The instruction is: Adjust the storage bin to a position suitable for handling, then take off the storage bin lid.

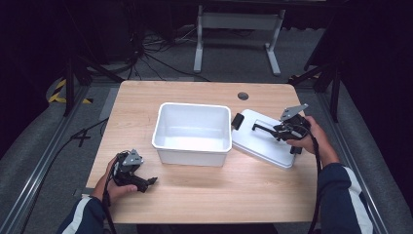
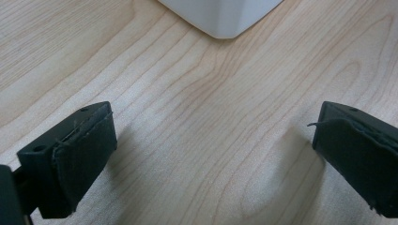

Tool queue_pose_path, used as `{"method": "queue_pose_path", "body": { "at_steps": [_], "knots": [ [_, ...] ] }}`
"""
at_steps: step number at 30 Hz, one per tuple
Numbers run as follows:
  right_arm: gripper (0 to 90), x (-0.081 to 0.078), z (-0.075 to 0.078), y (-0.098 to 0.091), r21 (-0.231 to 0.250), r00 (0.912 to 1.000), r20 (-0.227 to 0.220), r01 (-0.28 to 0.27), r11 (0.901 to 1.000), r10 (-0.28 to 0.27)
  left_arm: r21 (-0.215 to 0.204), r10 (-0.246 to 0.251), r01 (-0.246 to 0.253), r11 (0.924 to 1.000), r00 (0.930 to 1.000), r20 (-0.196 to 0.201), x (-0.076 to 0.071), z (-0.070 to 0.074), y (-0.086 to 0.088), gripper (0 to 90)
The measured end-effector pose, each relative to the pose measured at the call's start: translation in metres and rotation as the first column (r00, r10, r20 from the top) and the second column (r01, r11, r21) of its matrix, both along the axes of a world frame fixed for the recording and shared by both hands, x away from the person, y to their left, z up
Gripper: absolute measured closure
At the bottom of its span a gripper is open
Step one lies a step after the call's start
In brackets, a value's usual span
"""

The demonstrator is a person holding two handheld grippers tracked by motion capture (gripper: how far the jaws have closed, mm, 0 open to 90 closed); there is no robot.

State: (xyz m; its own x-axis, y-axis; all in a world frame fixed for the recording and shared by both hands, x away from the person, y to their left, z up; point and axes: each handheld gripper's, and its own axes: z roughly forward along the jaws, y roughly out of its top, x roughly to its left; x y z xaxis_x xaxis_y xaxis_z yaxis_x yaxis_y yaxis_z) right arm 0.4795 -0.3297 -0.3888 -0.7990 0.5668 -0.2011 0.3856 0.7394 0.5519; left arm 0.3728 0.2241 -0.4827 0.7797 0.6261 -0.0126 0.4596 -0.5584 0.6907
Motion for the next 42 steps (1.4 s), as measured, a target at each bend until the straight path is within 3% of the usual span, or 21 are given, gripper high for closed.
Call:
{"method": "queue_pose_path", "body": {
  "at_steps": [3,15,31,42],
  "knots": [
    [58.7,-0.002,0.003,0.001,0.018,1.0000,-0.002,0.002,0.9998,-0.002,-0.004,-0.001,0.001,1.0000,1.0000,-0.004,0.000,0.000,0.000,0.4],
    [39.3,-0.010,0.014,0.008,0.064,0.9989,0.010,0.046,0.9969,-0.047,-0.001,-0.006,0.006,1.0000,1.0000,-0.001,0.000,0.000,0.000,0.3],
    [36.7,-0.030,0.027,0.013,0.080,0.9964,0.029,0.077,0.9938,-0.080,-0.001,-0.005,0.005,1.0000,1.0000,-0.001,0.000,0.000,0.000,0.3],
    [35.7,-0.045,0.034,0.013,0.044,0.9959,0.054,0.071,0.9965,-0.073,-0.001,-0.002,0.002,1.0000,1.0000,-0.002,0.000,0.000,0.000,0.3]
  ]
}}
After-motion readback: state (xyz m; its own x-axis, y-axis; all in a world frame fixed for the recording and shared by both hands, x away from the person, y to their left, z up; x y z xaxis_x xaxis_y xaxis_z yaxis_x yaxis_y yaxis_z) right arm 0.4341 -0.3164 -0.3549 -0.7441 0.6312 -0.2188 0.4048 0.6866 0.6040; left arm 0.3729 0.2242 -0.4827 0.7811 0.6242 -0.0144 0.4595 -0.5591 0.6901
